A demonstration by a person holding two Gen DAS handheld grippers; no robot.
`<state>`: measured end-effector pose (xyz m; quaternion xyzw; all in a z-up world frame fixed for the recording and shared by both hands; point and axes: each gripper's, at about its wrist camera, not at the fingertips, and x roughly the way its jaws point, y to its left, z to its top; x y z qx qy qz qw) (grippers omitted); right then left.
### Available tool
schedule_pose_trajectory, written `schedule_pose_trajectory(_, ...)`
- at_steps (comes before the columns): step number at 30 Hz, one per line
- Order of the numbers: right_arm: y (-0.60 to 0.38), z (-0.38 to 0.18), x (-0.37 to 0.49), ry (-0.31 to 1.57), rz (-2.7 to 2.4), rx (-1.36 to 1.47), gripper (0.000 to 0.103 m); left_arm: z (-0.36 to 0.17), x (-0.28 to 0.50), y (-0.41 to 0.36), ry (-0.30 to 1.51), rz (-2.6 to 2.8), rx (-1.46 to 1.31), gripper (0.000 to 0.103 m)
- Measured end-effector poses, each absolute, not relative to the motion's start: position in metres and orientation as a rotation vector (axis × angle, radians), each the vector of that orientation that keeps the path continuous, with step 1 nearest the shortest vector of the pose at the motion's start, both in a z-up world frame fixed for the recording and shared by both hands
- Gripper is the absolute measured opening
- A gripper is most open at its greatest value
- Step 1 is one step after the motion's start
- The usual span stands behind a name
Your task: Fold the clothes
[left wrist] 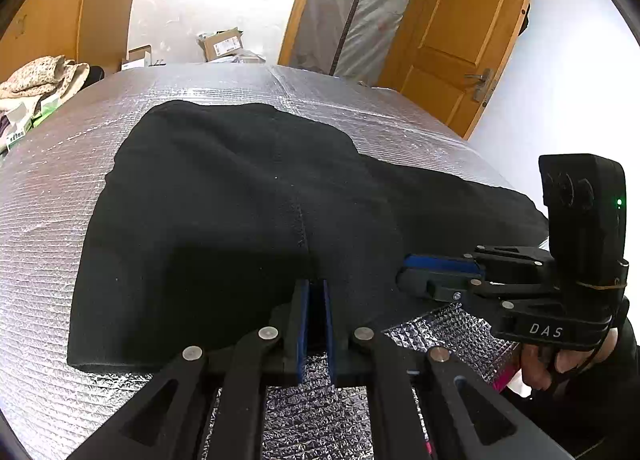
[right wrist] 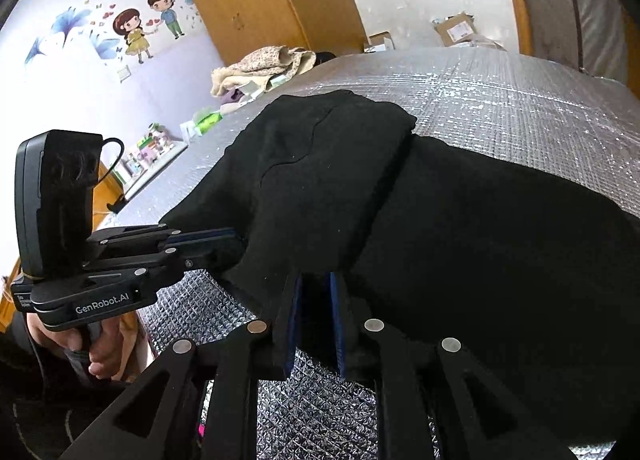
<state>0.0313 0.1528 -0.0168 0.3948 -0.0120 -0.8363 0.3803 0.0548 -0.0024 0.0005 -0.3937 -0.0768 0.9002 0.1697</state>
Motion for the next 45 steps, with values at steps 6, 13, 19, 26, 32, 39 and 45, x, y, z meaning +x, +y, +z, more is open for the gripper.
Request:
schedule_pose_trajectory(6, 0.153, -0.014, 0.034, -0.024, -2.133, 1.020, 0.018, 0.012, 0.053, -0.006, -0.237, 2.532, -1.163, 0.007)
schedule_pose_trajectory(13, 0.168, 0.009, 0.027, -0.164, -2.177, 0.981, 0.017, 0.036, 0.040, 0.000, -0.179, 2.543, -1.055, 0.007)
schedule_pose_trajectory(19, 0.182, -0.006, 0.011, -0.211, -2.236, 1.080, 0.012, 0.011, 0.022, 0.022, -0.087, 2.480, -1.134, 0.007)
schedule_pose_trajectory(26, 0.187, -0.015, 0.009, -0.237, -2.231, 1.134, 0.007, 0.007, 0.033, 0.016, -0.081, 2.491, -1.069, 0.007)
schedule_pose_trajectory(32, 0.203, -0.008, 0.006, -0.251, -2.301, 1.135, 0.007, 0.005, 0.035, 0.016, -0.065, 2.484, -1.063, 0.007)
schedule_pose_trajectory(39, 0.283, -0.017, 0.007, -0.520, -2.422, 1.152, 0.007, 0.004, 0.036, 0.016, -0.054, 2.480, -1.058, 0.007)
schedule_pose_trajectory(45, 0.352, -0.012, 0.021, -0.702, -2.641, 1.145, 0.011, 0.005, 0.036, 0.017, -0.054, 2.480, -1.061, 0.007)
